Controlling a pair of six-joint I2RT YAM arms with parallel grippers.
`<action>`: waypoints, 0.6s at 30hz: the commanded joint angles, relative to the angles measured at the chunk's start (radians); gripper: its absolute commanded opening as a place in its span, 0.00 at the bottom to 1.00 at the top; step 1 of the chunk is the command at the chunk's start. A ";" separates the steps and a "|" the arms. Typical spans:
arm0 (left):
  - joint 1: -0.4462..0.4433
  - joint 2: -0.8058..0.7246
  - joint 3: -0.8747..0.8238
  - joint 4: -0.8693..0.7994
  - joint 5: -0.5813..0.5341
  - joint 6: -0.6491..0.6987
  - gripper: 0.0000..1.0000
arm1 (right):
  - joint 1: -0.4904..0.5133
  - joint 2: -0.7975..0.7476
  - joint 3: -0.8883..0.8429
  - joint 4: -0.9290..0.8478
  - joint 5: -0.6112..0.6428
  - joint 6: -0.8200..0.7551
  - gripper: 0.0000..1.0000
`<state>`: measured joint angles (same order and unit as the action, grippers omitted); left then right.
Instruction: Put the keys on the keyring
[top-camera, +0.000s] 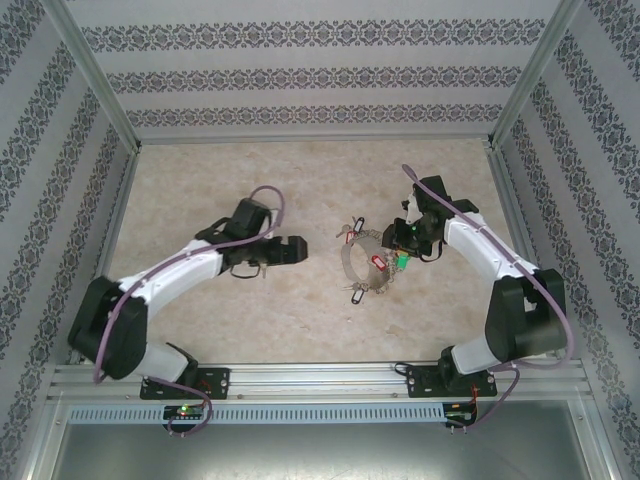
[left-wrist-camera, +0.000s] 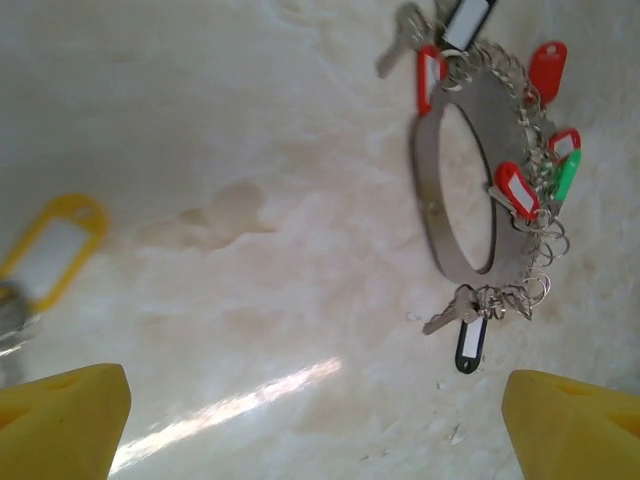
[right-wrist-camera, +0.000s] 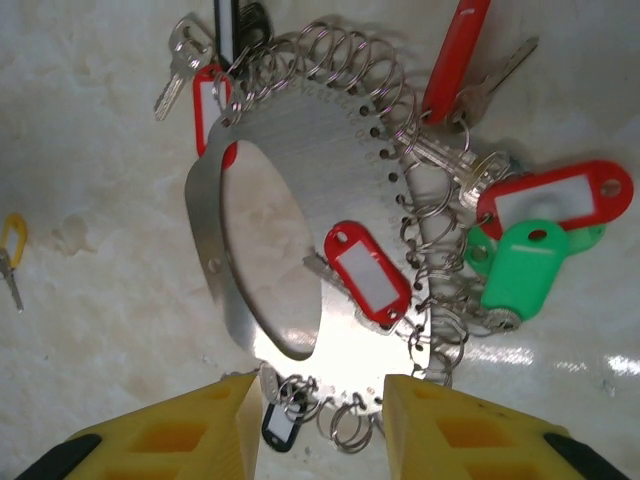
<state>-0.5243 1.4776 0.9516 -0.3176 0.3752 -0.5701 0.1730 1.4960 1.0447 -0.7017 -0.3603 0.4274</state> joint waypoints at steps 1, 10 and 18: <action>-0.080 0.112 0.125 0.060 0.001 -0.014 0.91 | -0.012 0.046 -0.011 0.046 -0.007 -0.029 0.36; -0.079 0.266 0.253 0.083 0.060 -0.050 0.76 | 0.184 0.241 0.095 0.139 -0.048 0.046 0.32; 0.102 0.100 0.024 0.128 0.138 -0.108 0.77 | 0.333 0.419 0.284 0.043 0.170 0.204 0.44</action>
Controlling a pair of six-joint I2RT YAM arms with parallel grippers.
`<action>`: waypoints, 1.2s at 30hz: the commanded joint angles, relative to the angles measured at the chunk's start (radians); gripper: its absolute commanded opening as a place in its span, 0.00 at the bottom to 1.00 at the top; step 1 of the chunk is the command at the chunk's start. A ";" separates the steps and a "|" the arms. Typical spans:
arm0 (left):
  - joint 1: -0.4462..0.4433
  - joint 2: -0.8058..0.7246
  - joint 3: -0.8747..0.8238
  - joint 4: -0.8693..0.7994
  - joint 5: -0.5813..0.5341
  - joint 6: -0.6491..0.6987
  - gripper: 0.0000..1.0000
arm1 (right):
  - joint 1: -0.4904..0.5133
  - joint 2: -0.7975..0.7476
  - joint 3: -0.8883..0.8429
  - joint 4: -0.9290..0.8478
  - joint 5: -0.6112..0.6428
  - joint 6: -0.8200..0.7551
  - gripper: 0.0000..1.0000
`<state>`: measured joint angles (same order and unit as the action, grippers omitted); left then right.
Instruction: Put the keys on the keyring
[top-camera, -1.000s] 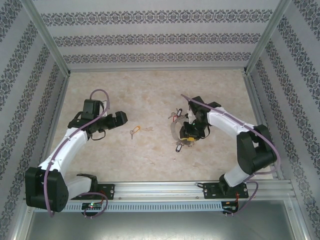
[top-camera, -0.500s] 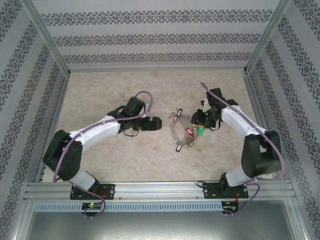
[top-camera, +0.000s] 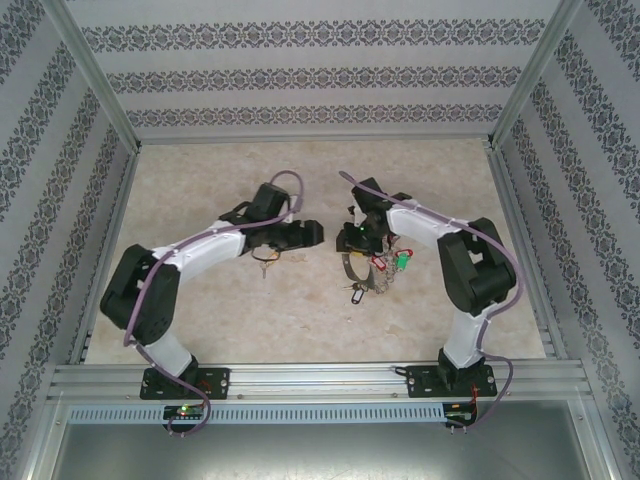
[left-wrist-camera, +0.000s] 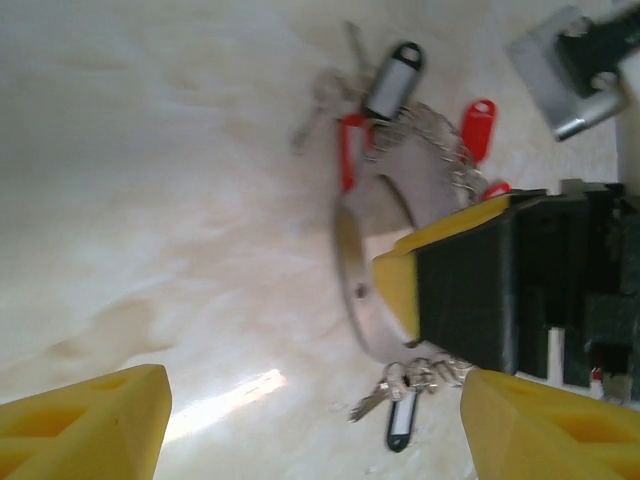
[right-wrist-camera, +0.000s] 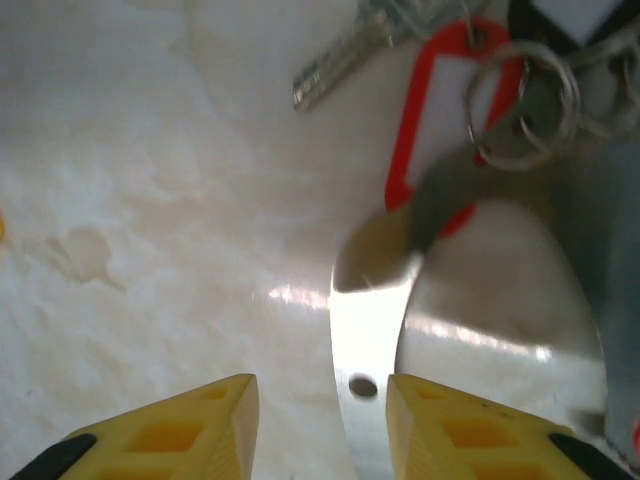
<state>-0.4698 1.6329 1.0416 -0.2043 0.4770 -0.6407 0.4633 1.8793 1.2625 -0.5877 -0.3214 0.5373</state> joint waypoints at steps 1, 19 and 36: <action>0.063 -0.084 -0.091 0.008 0.025 -0.029 0.78 | 0.068 0.053 0.092 -0.105 0.195 0.120 0.45; 0.133 -0.186 -0.188 -0.021 0.011 -0.007 0.80 | 0.148 0.153 0.167 -0.145 0.475 0.256 0.57; 0.132 -0.226 -0.261 0.044 0.023 -0.043 0.81 | 0.084 0.231 0.248 -0.164 0.344 0.410 0.46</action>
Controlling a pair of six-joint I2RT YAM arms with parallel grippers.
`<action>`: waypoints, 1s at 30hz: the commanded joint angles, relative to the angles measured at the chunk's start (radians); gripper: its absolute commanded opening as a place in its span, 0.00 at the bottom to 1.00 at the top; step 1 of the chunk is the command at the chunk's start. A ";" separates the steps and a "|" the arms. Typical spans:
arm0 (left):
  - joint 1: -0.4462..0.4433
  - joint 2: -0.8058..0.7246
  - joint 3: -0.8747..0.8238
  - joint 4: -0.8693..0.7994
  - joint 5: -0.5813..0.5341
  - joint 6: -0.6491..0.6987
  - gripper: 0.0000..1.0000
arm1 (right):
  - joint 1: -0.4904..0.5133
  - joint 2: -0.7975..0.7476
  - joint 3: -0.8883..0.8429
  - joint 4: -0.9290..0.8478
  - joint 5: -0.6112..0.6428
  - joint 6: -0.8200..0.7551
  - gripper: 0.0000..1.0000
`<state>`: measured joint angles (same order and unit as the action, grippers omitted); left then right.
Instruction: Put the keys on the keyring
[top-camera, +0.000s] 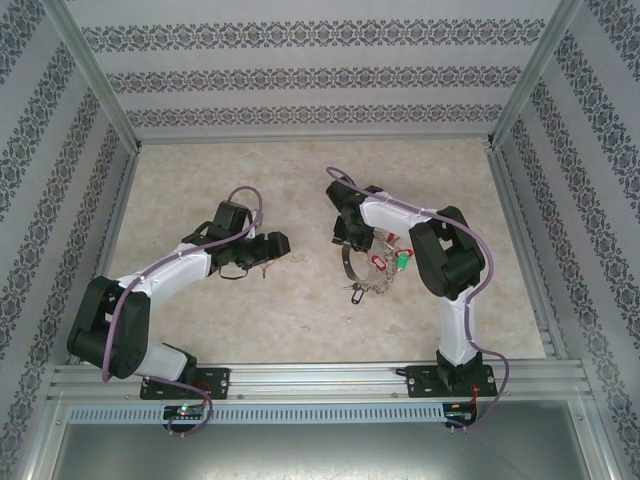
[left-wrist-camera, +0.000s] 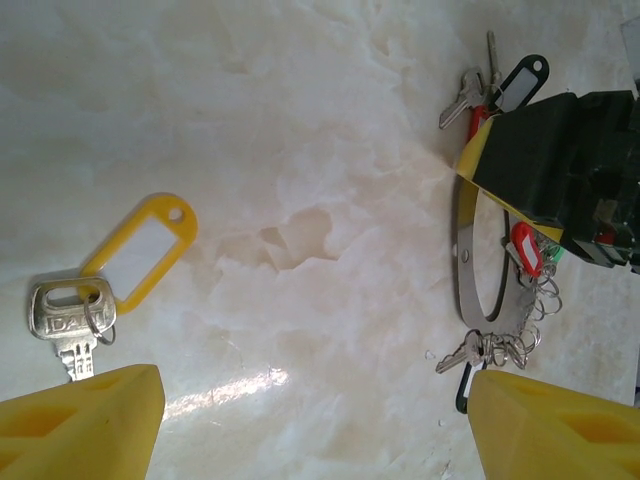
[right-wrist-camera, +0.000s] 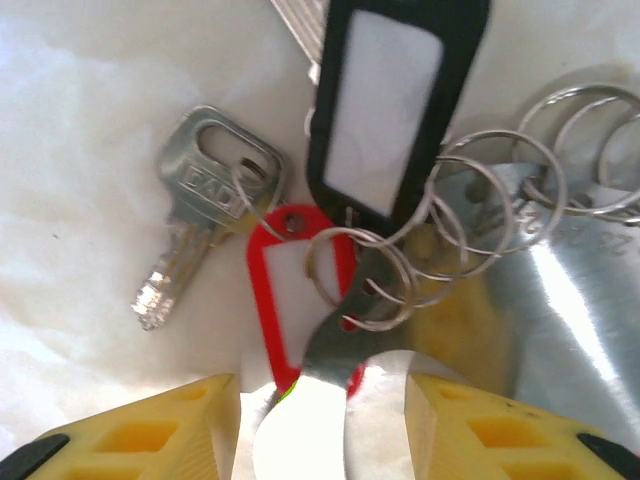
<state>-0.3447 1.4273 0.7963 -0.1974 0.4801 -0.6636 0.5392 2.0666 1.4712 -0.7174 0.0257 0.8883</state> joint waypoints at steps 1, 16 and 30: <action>0.007 -0.017 -0.017 0.041 0.030 -0.028 0.81 | 0.010 0.053 0.044 -0.040 -0.002 0.063 0.45; -0.008 0.044 -0.035 0.214 0.111 -0.055 0.81 | 0.000 -0.041 -0.063 0.070 -0.090 0.090 0.20; -0.145 0.233 0.032 0.442 0.092 0.023 0.81 | -0.080 -0.226 -0.269 0.304 -0.262 0.189 0.16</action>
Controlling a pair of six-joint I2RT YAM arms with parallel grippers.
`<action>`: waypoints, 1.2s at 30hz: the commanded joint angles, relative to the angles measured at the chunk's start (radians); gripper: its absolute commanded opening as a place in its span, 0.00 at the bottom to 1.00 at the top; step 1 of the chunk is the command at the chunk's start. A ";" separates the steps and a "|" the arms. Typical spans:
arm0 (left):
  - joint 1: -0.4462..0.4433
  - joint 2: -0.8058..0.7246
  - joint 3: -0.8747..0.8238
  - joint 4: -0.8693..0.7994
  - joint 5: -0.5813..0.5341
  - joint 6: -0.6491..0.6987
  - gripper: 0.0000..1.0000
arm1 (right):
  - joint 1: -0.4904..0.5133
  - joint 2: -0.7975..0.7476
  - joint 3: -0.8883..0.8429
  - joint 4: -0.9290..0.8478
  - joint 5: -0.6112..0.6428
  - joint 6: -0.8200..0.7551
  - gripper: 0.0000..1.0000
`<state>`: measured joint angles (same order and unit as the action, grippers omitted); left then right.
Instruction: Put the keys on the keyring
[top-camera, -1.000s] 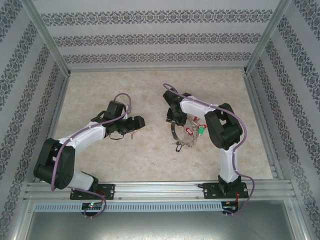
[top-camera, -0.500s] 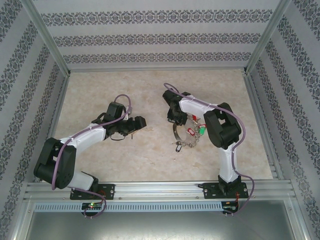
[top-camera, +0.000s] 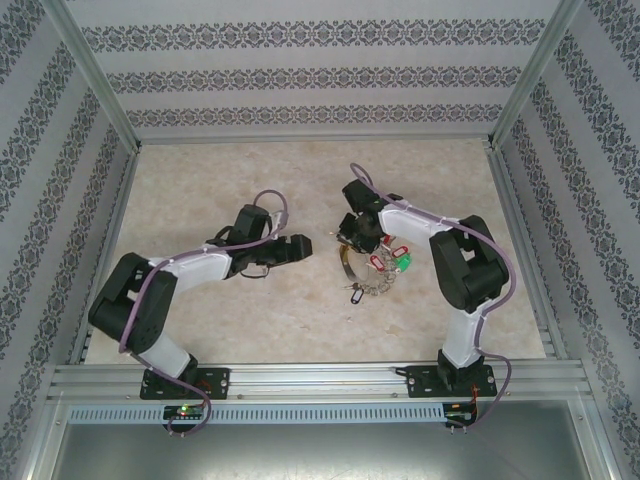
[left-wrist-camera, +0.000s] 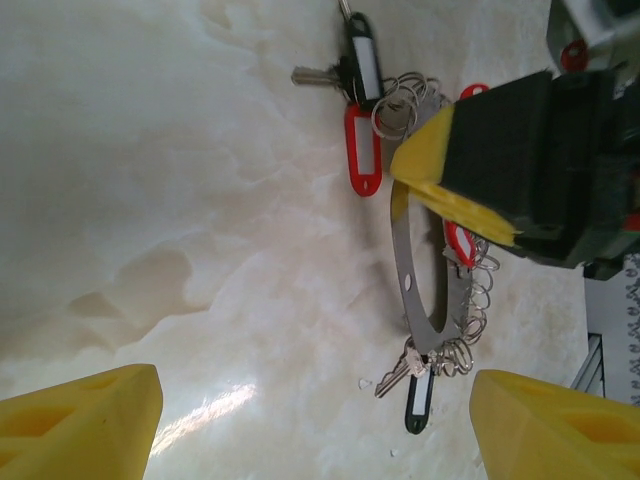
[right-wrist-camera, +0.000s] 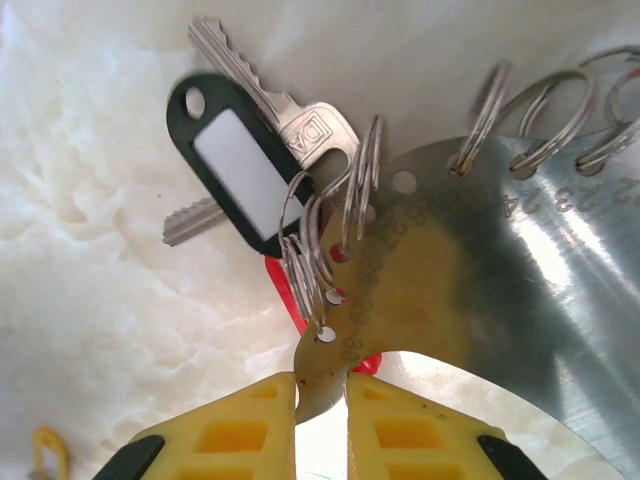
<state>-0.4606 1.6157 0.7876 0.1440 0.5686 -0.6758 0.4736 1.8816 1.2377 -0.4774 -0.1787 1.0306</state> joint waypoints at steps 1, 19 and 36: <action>-0.041 0.068 0.057 0.118 0.002 0.030 0.81 | -0.018 -0.052 -0.050 0.079 -0.067 0.060 0.16; -0.171 0.328 0.240 0.272 0.073 0.057 0.60 | -0.115 -0.195 -0.188 0.322 -0.182 0.195 0.14; -0.181 0.353 0.334 0.220 0.054 -0.006 0.02 | -0.127 -0.225 -0.230 0.374 -0.194 0.253 0.12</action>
<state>-0.6353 1.9862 1.0794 0.3908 0.6243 -0.6956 0.3492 1.6966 1.0172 -0.1219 -0.3611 1.2633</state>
